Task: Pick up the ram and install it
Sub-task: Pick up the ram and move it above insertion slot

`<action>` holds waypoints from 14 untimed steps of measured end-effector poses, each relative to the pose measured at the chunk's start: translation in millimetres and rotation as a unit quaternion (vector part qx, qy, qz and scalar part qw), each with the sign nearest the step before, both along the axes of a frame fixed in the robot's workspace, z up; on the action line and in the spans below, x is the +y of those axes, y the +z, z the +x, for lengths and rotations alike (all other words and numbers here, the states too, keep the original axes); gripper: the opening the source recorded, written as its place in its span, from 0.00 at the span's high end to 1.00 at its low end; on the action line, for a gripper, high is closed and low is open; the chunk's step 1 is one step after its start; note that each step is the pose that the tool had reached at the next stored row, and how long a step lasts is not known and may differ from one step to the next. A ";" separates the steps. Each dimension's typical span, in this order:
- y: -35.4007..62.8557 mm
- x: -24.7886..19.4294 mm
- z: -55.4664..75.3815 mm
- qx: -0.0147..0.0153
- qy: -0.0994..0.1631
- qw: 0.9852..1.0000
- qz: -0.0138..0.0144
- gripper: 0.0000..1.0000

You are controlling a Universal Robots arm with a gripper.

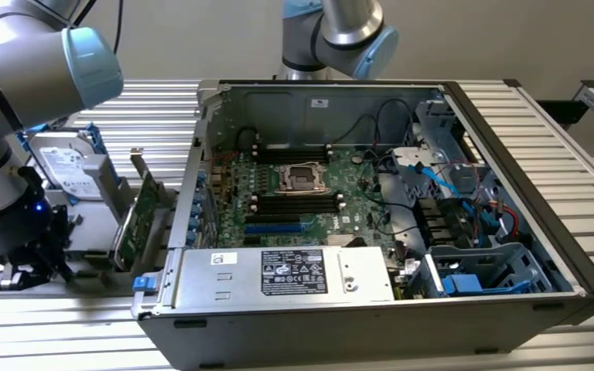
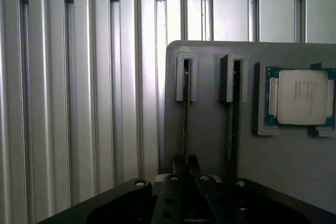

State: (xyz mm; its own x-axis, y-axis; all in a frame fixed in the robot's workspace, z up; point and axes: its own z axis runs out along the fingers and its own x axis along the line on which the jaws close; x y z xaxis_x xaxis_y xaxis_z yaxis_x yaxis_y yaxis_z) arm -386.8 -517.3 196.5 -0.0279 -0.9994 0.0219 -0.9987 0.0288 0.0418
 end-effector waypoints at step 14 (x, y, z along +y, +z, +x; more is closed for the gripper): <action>52.9 -0.1 1.4 0.000 0.000 1.000 0.000 0.86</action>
